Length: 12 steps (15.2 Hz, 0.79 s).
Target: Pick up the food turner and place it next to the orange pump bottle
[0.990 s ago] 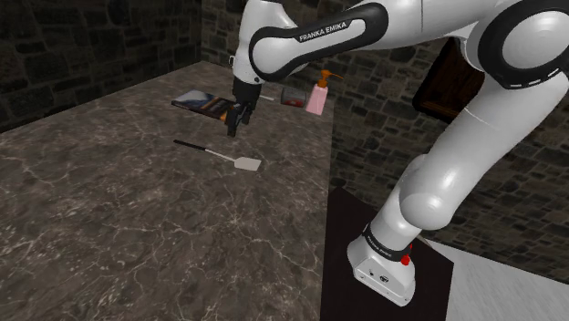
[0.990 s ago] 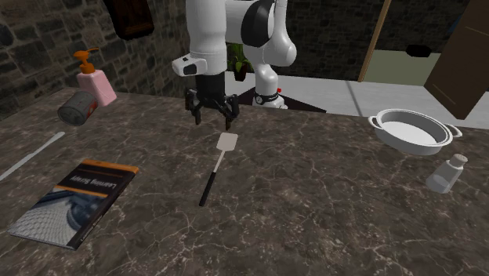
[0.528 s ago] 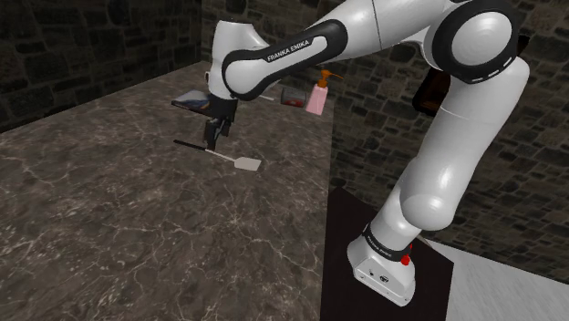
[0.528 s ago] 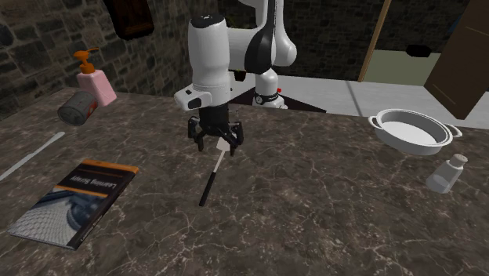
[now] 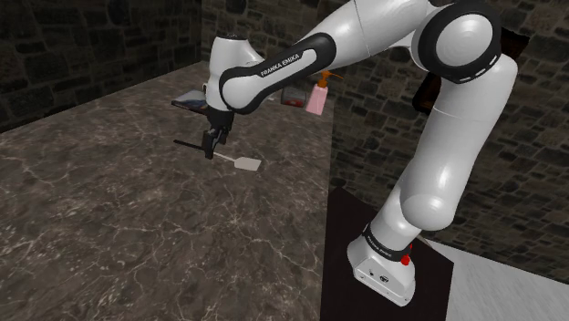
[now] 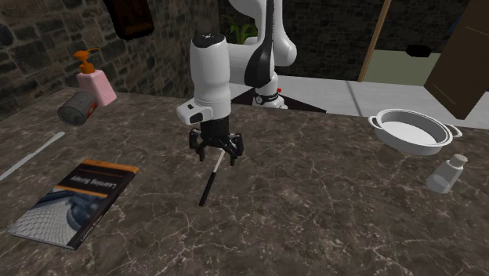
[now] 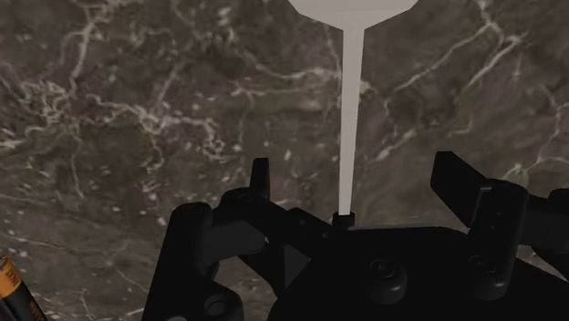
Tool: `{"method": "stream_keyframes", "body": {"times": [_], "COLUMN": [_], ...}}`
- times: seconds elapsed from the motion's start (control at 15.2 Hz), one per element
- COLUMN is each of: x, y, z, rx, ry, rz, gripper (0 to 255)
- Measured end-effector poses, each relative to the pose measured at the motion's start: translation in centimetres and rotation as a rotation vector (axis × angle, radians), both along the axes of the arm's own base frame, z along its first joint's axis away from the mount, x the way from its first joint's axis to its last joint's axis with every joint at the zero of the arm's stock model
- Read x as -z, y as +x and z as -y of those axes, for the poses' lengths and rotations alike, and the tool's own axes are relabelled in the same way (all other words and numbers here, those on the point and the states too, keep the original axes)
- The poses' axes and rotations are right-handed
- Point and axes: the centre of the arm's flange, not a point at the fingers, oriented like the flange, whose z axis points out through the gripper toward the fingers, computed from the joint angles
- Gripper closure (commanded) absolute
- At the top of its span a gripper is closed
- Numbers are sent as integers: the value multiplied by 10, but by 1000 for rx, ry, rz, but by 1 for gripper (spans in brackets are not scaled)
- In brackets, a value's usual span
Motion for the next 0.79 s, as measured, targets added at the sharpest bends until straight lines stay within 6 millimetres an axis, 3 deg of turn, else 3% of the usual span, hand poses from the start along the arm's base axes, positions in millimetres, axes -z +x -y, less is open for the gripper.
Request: {"method": "stream_keyframes", "body": {"times": [0.26, 0.33, 0.79], "x": [1, 1, 1], "y": [0, 0, 0], "z": [0, 0, 0], "rx": [0, 0, 0], "ry": [0, 0, 0], "rz": [0, 0, 1], "gripper": [0, 255, 255]}}
